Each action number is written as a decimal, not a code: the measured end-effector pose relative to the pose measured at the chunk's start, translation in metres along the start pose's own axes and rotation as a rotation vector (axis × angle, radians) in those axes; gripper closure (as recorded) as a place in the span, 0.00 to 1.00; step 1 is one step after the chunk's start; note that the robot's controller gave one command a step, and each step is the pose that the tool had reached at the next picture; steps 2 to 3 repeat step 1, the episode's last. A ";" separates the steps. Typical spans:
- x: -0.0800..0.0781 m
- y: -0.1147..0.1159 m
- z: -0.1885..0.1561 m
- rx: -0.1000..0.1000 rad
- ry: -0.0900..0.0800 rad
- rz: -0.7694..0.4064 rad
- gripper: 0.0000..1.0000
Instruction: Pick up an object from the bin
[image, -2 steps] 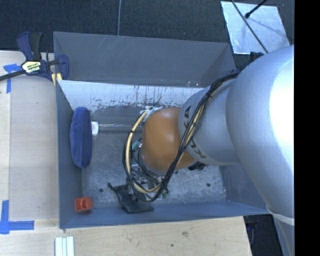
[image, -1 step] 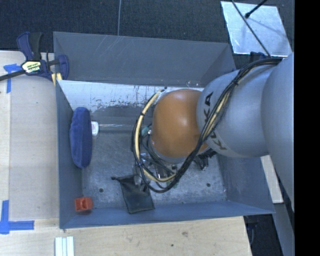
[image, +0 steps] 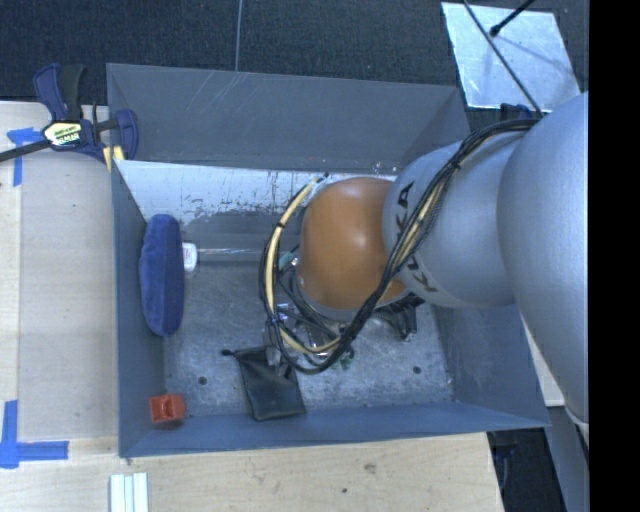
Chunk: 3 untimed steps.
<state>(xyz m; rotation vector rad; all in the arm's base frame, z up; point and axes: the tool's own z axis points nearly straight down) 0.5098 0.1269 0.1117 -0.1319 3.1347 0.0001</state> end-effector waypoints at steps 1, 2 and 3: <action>-0.005 -0.002 -0.089 -0.001 -0.008 -0.001 1.00; -0.005 -0.002 -0.089 -0.001 -0.008 -0.001 1.00; -0.005 -0.002 -0.089 -0.001 -0.008 -0.001 1.00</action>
Offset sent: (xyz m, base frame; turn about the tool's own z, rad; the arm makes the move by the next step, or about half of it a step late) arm 0.0019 -0.0019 0.0839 -0.0022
